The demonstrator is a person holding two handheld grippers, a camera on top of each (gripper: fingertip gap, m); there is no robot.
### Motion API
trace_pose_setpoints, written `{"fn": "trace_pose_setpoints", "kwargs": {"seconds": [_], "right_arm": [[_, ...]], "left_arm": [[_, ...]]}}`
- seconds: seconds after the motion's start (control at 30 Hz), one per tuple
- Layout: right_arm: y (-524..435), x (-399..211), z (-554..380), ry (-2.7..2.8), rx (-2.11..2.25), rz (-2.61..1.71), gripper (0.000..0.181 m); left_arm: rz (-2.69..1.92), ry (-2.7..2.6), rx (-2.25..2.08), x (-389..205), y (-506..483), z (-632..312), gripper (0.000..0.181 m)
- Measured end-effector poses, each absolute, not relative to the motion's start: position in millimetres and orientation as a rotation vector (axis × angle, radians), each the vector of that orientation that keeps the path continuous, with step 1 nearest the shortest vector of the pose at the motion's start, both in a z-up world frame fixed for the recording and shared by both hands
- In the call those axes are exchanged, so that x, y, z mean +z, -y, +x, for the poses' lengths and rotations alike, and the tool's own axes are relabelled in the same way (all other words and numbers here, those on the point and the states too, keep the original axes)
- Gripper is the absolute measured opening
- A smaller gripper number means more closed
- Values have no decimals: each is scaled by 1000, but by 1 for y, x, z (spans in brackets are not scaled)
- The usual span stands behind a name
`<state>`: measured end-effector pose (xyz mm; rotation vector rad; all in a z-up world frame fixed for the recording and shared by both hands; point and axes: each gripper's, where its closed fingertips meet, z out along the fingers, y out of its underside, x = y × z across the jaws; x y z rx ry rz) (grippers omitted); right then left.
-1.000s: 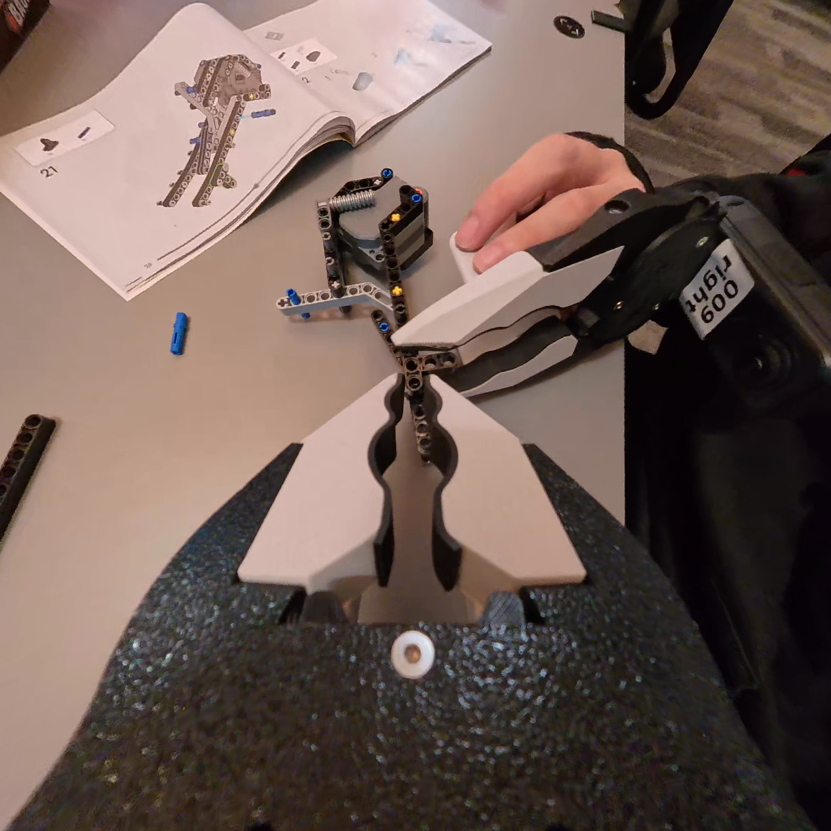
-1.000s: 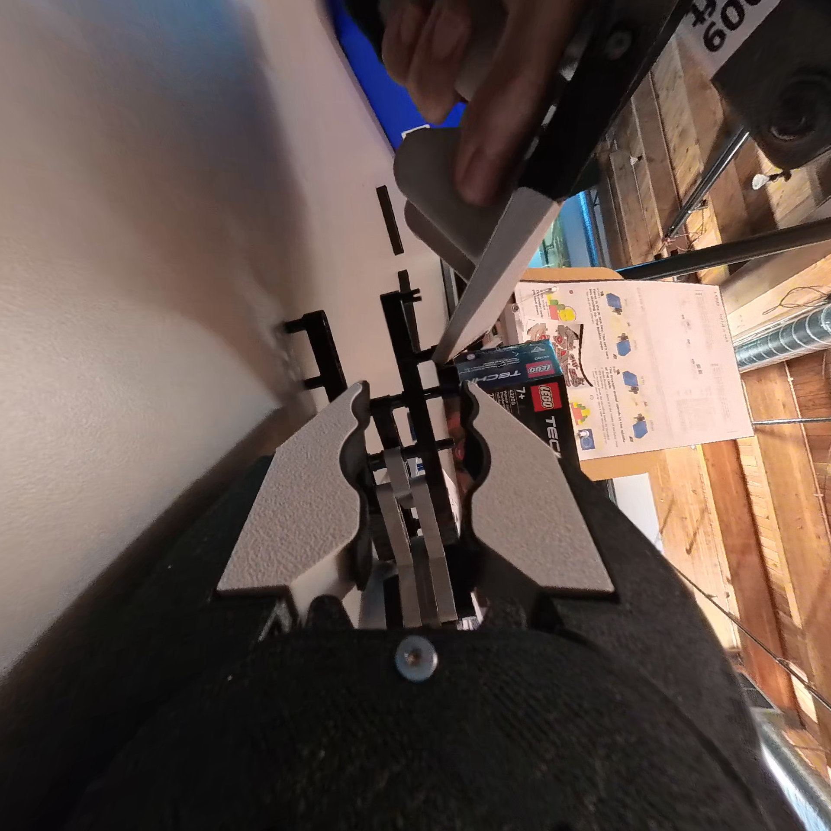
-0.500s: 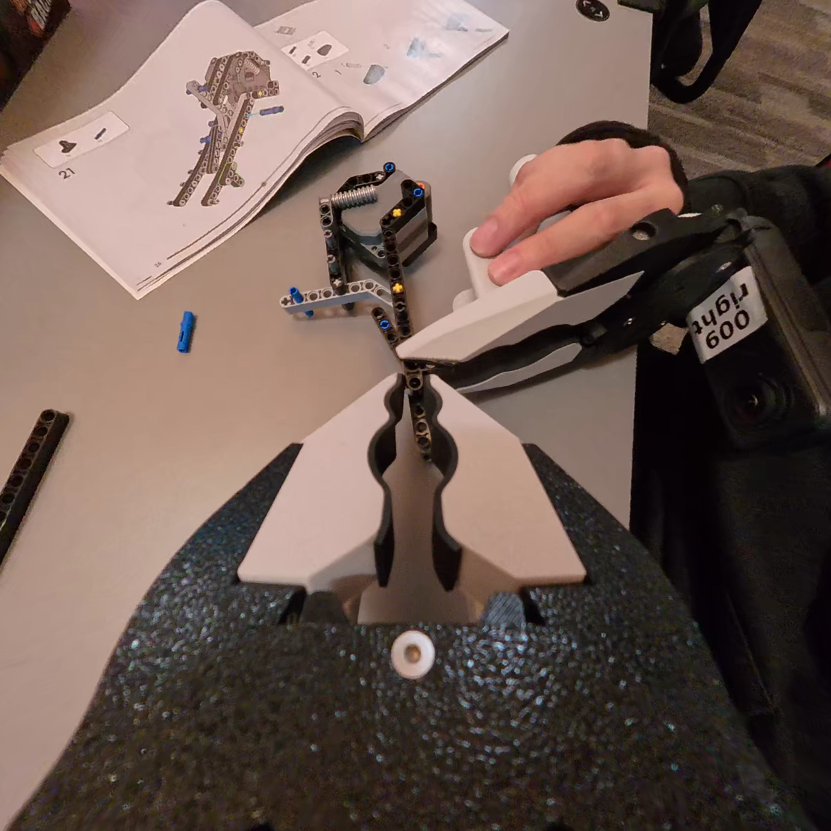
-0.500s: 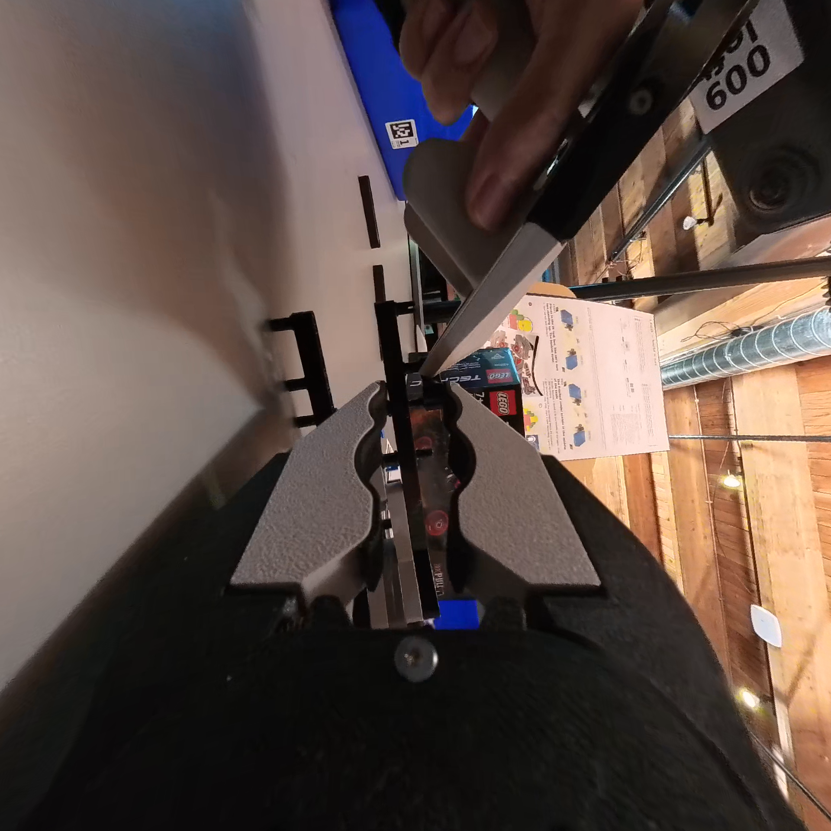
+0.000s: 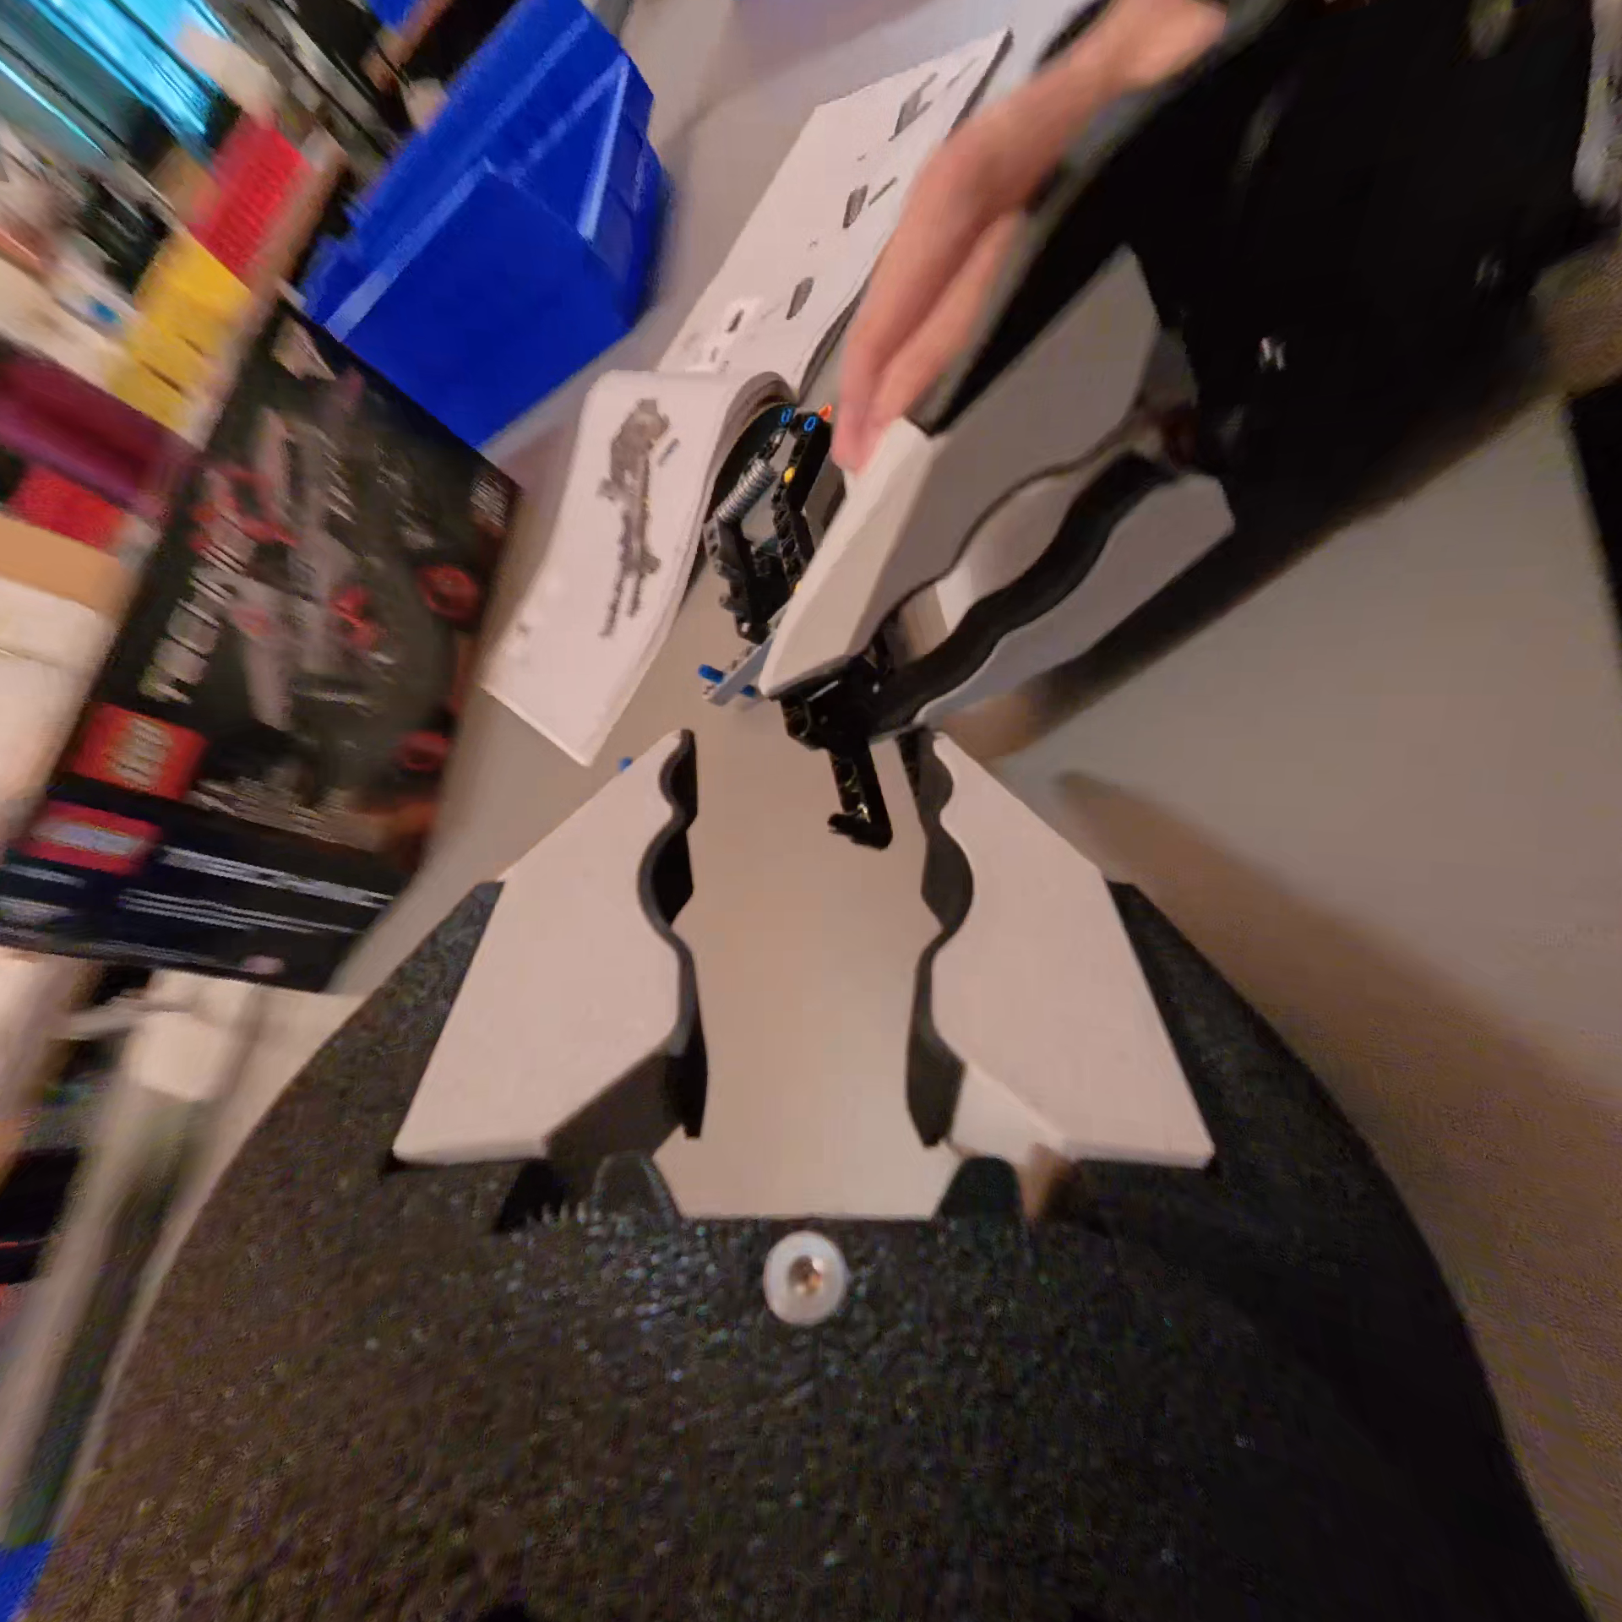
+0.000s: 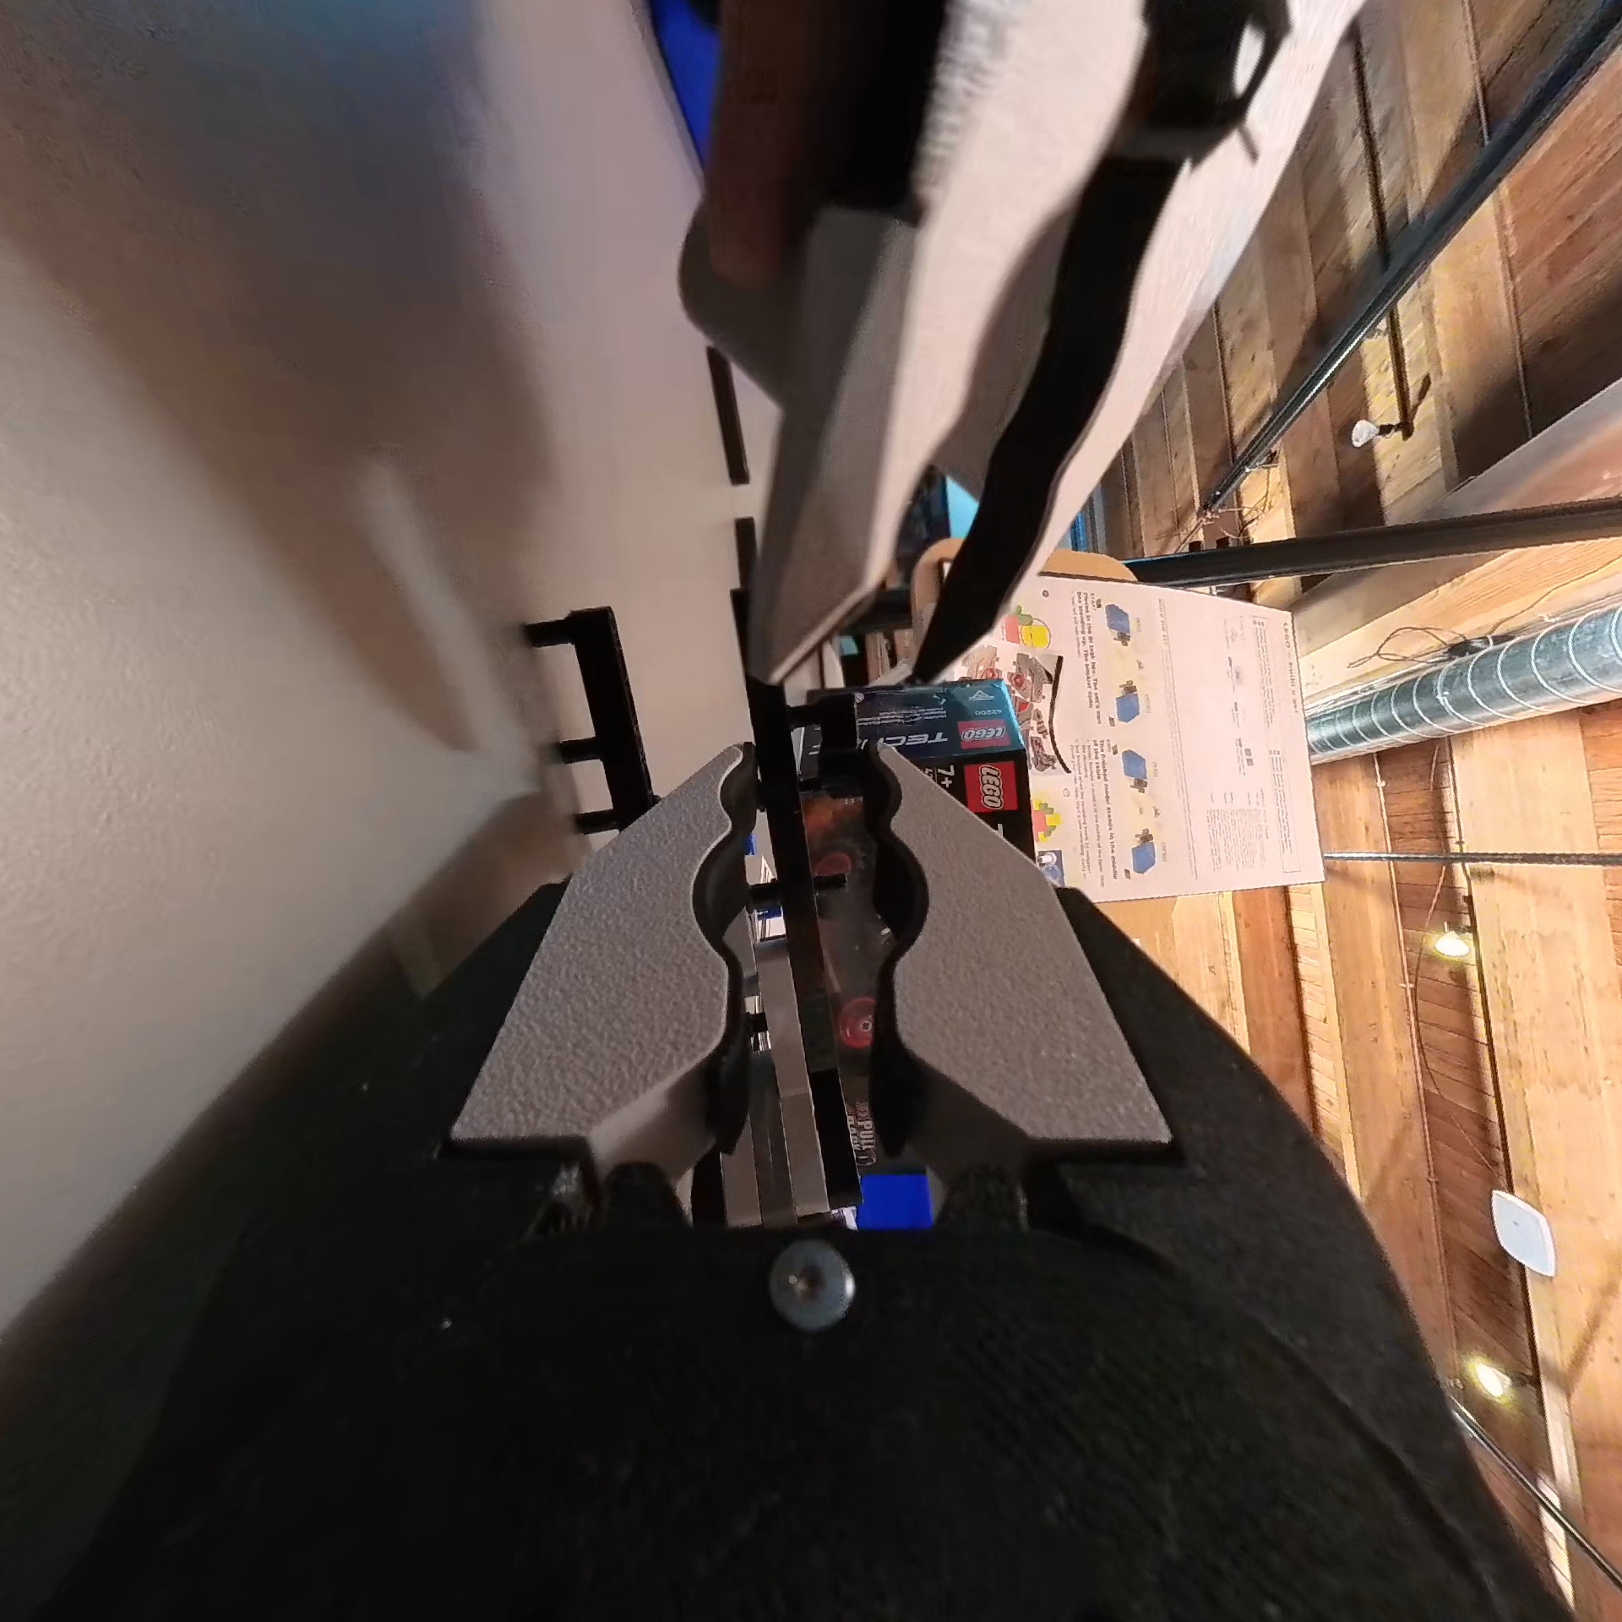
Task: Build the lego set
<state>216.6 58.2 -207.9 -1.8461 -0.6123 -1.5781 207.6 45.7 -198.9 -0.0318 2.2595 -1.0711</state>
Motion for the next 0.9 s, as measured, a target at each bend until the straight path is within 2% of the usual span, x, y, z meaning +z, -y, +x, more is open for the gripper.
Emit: {"fn": "trace_pose_setpoints", "kwargs": {"seconds": [0.17,0.33,0.67,0.9], "right_arm": [[-57,-208,217,620,-1577,-1855,21],[-55,-207,218,624,-1586,-1856,21],[-52,-207,219,630,-1585,-1881,21],[-49,-206,220,630,-1583,-1886,21]], "left_arm": [[251,-1950,-760,-207,-53,212,47],[336,-1796,-739,-199,-44,214,43],[385,-1795,-617,-211,-41,217,26],[361,-1799,-613,-210,-40,219,24]]}}
